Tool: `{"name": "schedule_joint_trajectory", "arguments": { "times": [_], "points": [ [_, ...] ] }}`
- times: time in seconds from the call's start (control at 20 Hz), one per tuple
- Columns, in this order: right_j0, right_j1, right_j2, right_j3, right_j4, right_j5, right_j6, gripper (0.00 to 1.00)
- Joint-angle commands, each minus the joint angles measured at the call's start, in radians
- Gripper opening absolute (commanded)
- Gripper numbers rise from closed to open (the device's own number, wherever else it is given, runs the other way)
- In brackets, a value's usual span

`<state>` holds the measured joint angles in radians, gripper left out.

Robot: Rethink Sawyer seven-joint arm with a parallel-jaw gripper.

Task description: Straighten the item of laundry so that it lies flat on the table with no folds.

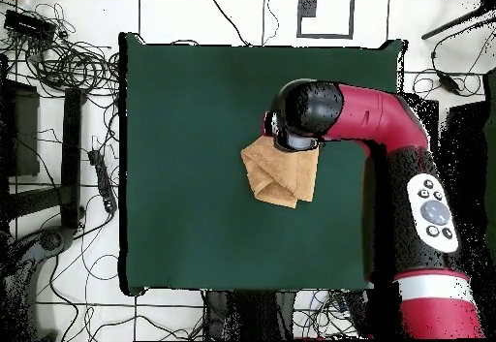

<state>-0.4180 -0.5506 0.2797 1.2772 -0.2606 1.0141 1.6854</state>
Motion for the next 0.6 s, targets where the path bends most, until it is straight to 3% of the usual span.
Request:
{"name": "schedule_joint_trajectory", "arguments": {
  "times": [0.05, 0.6],
  "points": [
    [0.03, 0.109, 0.007, 0.049, -0.025, 0.009, 0.03, 1.0],
    [0.056, 0.183, 0.038, -0.05, -0.008, 0.018, 0.019, 1.0]
  ]
}}
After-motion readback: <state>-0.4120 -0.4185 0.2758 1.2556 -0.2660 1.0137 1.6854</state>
